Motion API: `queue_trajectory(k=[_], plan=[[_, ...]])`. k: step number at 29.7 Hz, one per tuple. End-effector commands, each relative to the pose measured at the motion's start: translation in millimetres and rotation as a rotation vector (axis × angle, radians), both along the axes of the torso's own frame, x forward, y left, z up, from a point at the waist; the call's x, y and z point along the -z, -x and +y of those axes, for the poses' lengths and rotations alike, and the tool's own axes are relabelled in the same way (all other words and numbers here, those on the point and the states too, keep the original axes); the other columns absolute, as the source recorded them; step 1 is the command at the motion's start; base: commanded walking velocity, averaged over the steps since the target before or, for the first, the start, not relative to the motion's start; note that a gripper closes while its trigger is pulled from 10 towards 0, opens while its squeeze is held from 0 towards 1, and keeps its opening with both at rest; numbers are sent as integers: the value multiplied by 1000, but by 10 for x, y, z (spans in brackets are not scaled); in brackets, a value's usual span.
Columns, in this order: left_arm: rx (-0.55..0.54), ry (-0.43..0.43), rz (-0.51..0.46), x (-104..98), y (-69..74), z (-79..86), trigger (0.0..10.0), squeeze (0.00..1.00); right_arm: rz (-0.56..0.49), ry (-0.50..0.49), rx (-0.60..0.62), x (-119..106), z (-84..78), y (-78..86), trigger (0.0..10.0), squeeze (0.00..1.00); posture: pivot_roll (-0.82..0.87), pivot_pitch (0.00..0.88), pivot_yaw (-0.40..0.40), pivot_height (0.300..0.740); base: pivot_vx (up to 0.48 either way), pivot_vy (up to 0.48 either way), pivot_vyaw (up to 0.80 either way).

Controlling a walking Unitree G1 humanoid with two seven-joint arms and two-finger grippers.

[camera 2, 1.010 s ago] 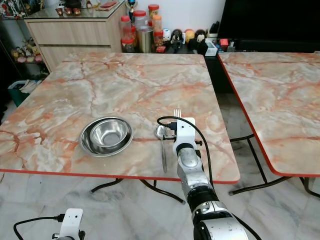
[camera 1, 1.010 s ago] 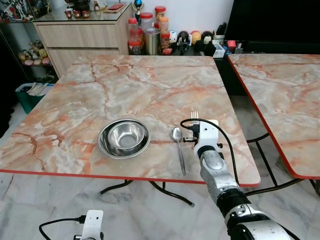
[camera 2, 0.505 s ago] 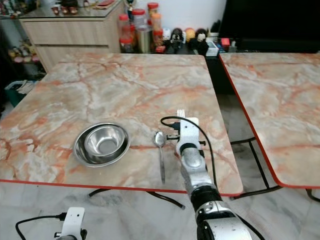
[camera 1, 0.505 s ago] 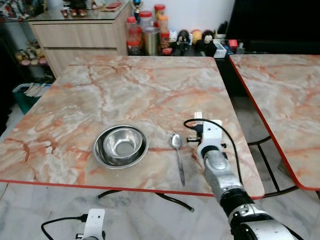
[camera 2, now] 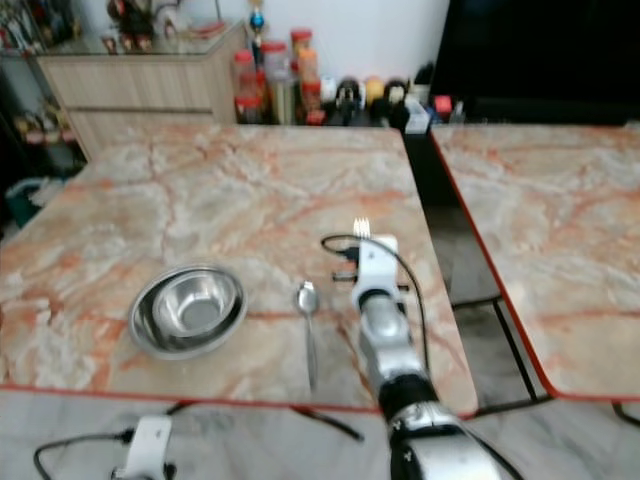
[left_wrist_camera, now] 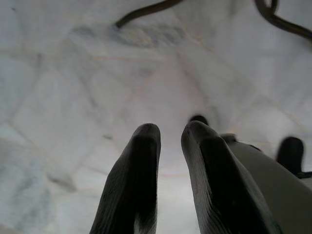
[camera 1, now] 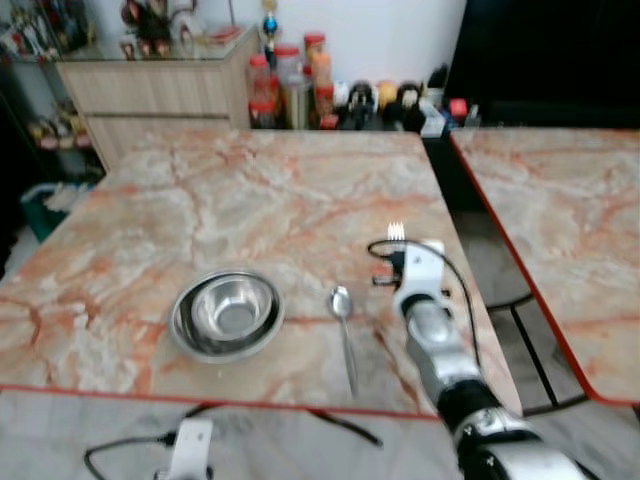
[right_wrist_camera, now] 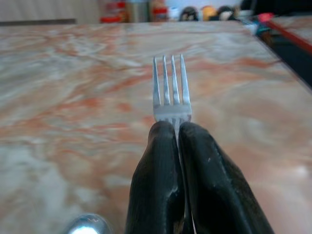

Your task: Setting the table

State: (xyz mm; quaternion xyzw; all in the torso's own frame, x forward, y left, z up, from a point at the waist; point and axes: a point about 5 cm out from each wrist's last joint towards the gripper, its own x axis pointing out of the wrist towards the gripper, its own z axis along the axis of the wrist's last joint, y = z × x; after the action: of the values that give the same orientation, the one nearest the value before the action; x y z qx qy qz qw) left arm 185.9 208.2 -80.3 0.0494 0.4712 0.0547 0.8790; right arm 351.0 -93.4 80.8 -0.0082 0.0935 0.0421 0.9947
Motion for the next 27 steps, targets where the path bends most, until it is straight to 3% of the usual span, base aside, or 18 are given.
queue_trajectory(k=[1,14,27], plan=[[-7,14,-11,-4,-25,-47,10000,0,-16,9,34,-36,-126,-25,10000,0,-23,0,1,740,0,0,0],[-4,17,-2,8,-3,-58,10000,0,16,20,22,30,-72,28,10000,0,-27,0,-1,740,0,0,0],[7,15,6,21,23,-60,10000,0,113,23,4,221,-52,119,10000,0,-31,0,-3,740,0,0,0]])
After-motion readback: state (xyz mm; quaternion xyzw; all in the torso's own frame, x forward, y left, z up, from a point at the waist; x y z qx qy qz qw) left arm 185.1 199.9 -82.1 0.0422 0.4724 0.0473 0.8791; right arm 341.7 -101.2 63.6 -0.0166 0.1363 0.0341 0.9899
